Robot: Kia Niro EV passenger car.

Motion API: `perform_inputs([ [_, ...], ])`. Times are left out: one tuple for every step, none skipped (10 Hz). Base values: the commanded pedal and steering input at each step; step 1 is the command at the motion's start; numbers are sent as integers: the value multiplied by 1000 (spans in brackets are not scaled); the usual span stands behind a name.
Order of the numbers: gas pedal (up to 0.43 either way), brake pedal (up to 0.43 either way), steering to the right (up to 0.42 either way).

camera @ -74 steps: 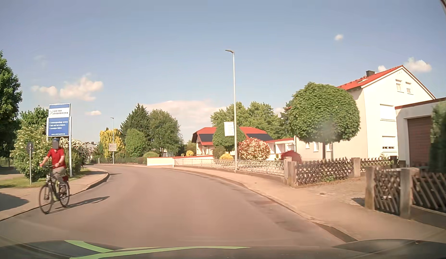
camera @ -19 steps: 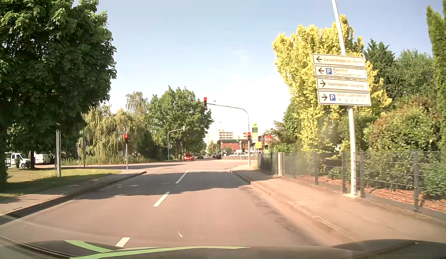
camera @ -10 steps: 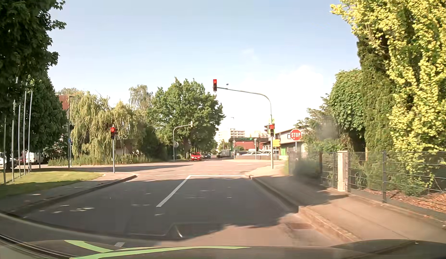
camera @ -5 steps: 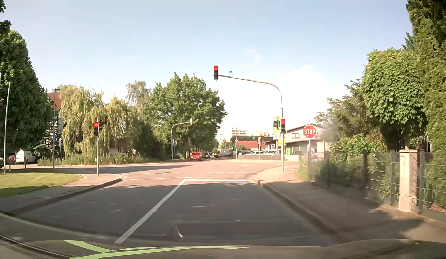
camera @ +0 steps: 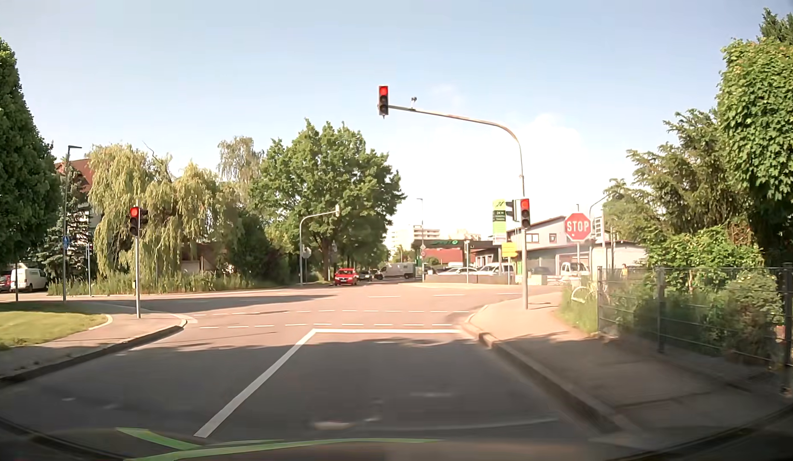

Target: Follow the waypoints while adhering to traffic rules and regulations

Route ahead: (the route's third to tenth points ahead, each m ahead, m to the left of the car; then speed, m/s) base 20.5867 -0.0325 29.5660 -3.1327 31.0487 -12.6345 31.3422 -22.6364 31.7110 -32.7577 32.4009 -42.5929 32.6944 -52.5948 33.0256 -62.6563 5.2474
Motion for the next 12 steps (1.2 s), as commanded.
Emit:
perform_inputs([
  [0,213,-6],
  [0,213,-6],
  [0,220,-6],
  [0,220,-6],
  [0,220,-6],
  [0,226,-6],
  [0,226,-6],
  [0,226,-6],
  [0,226,-6],
  [0,232,-6],
  [0,232,-5],
  [0,232,-5],
])
